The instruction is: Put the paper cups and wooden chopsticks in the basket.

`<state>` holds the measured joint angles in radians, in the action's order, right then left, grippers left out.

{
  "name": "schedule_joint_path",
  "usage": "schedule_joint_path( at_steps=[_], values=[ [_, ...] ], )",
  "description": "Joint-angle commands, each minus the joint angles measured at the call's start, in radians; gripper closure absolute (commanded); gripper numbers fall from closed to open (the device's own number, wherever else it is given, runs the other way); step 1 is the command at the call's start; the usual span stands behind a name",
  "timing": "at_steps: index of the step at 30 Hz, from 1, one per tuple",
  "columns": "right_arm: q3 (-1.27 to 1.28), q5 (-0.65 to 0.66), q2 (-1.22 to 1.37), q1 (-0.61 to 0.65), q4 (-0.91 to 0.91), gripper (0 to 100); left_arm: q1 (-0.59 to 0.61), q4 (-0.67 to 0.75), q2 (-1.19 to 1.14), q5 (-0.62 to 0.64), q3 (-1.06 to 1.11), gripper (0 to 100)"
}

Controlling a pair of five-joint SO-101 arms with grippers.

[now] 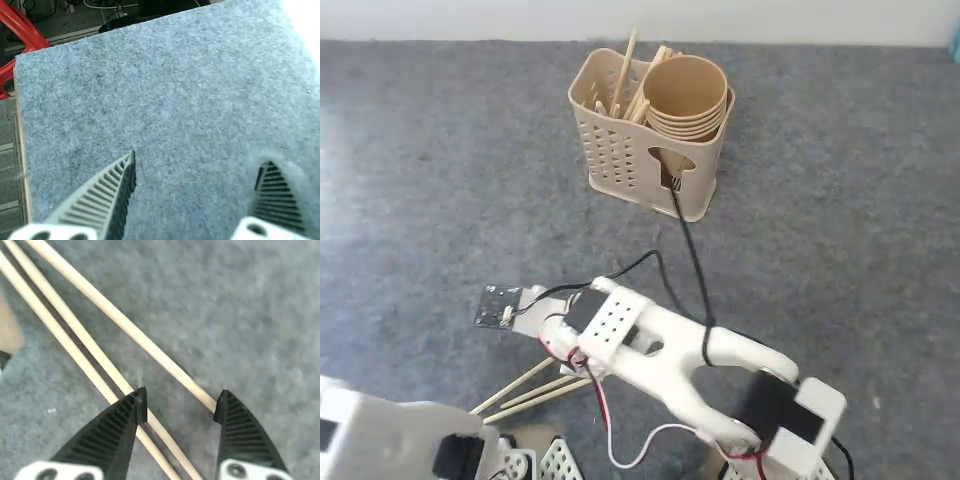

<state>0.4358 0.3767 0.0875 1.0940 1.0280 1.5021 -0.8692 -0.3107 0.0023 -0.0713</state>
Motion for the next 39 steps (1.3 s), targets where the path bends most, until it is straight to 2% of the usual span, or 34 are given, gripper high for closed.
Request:
schedule_joint_path(
  at_steps=[1, 7, 20, 26, 32, 36, 39],
  values=[
    [-0.072, 0.012, 0.044, 0.004, -0.047, 76.8, 0.023, 0.018, -0.081, 0.011, -0.143, 64],
    [-0.201, 0.008, 0.18, 0.033, -0.059, 76.8, 0.037, 0.017, -0.215, 0.011, -0.239, 64],
    [-0.334, 0.014, 0.213, 0.143, -0.007, 77.2, 0.071, 0.025, -0.238, 0.012, -0.282, 64],
    [-0.339, 0.06, 0.286, 0.143, -0.012, 93.5, 0.071, 0.025, -0.238, 0.012, -0.282, 64],
    [-0.361, 0.075, 0.321, 0.145, -0.005, 92.3, 0.071, 0.025, -0.239, 0.012, -0.277, 64],
    [-0.379, 0.074, 0.3, 0.145, -0.001, 99.5, 0.071, 0.025, -0.239, 0.012, -0.275, 64],
    [-0.414, 0.072, 0.24, 0.131, 0.065, 99.1, 0.071, 0.025, -0.239, 0.012, -0.275, 64]
  ],
)
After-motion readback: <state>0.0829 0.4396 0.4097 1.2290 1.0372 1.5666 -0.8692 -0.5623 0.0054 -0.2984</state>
